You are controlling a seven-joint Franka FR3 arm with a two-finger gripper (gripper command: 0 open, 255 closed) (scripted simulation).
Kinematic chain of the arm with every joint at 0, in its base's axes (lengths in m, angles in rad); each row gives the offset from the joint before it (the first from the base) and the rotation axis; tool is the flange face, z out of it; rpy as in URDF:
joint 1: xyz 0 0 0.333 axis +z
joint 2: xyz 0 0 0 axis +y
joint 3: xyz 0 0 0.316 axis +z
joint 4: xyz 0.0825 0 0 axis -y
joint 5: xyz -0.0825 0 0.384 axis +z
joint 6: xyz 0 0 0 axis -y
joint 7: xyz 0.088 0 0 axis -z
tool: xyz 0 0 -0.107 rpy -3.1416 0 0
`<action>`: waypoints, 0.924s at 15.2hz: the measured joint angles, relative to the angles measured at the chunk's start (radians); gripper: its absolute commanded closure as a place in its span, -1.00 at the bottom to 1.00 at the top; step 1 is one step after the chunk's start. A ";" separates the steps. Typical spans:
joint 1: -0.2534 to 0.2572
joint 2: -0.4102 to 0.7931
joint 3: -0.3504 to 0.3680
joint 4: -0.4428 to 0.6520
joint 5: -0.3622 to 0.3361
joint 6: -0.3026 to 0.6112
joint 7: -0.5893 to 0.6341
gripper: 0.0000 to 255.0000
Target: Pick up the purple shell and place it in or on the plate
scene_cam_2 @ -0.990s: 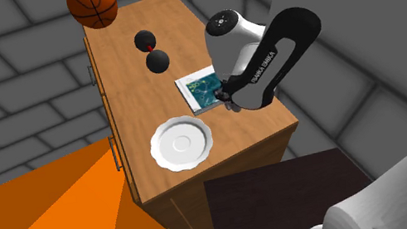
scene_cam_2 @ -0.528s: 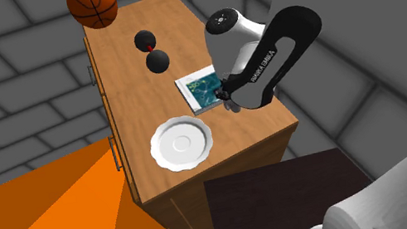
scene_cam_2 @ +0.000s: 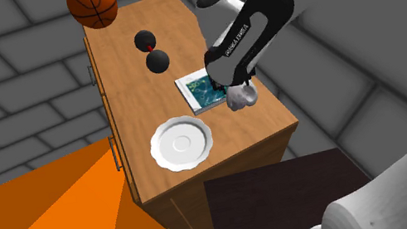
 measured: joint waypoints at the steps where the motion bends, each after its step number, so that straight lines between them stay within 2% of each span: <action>1: -0.008 0.068 0.012 0.127 0.143 -0.148 0.009 -1.00; 2: -0.020 0.107 0.020 0.209 0.236 -0.260 0.013 -1.00; 4: -0.030 0.144 0.026 0.262 0.303 -0.332 0.023 -1.00; 14: -0.029 0.203 0.013 0.257 0.299 -0.291 0.044 -1.00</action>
